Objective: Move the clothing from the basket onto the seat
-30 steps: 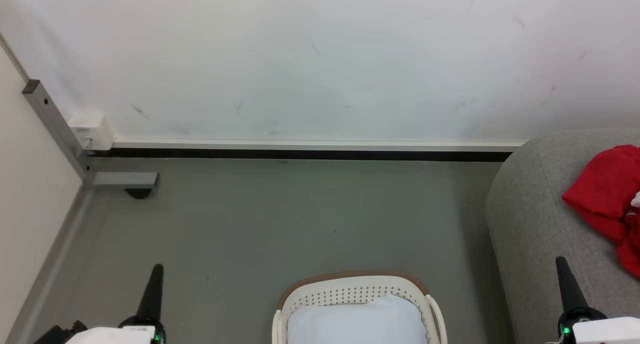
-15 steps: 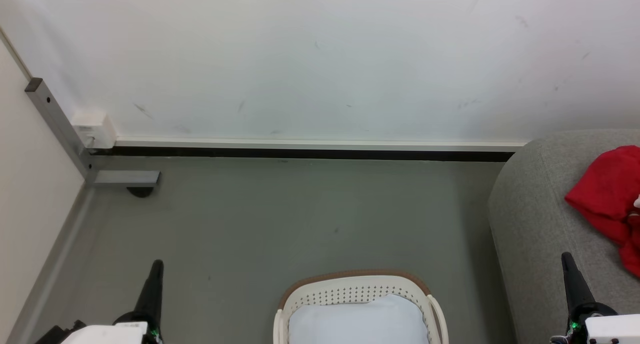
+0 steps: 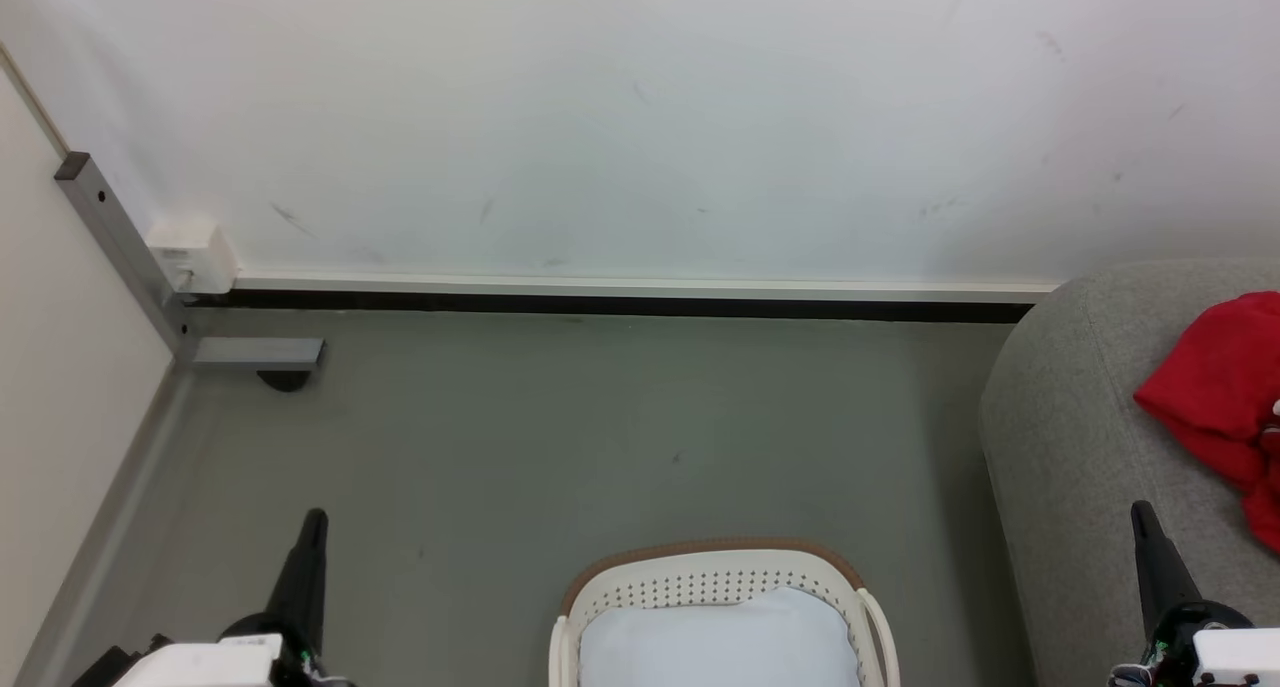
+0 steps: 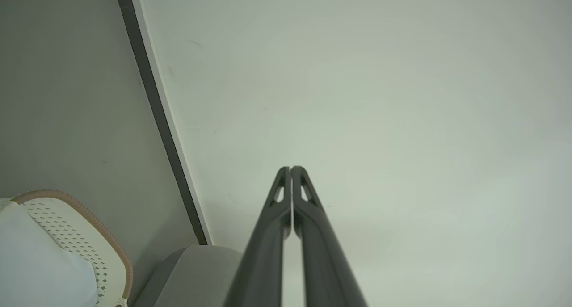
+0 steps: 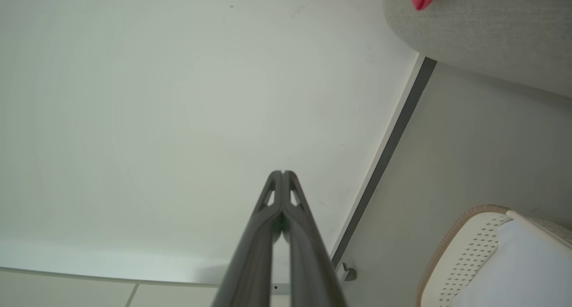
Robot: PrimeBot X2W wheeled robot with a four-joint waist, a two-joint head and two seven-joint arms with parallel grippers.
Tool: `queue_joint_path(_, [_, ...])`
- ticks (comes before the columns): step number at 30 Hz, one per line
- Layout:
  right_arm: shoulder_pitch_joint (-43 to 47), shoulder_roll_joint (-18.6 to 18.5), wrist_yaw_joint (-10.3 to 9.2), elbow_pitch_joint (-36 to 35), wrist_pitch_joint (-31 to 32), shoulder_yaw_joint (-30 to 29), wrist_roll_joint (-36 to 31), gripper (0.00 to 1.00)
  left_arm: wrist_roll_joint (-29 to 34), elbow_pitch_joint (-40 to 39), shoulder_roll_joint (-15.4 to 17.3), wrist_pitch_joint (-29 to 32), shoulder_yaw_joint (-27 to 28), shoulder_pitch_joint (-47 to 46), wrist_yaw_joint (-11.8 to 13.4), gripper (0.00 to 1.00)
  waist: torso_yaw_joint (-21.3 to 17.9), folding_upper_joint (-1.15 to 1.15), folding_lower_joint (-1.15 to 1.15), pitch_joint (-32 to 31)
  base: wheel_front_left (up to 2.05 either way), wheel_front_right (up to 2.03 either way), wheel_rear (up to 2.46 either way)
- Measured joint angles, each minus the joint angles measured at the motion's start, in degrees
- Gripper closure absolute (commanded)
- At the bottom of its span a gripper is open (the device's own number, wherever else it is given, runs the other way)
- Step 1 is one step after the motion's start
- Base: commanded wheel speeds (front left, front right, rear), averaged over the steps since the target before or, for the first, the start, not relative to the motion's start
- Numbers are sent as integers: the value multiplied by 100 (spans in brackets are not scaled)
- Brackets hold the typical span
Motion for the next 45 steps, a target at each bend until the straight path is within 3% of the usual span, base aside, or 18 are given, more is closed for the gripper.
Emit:
queue_joint_path(11, [-7,13,0,-15,122,-101,354,100,-398,-2,5,101,15,-42,0,100,22,0,0,8,0,0,0])
queue_joint_path(45, [-10,32,0,-19,131,-129,349,100,-399,-2,7,101,14,-44,0,100,22,0,0,8,0,0,0])
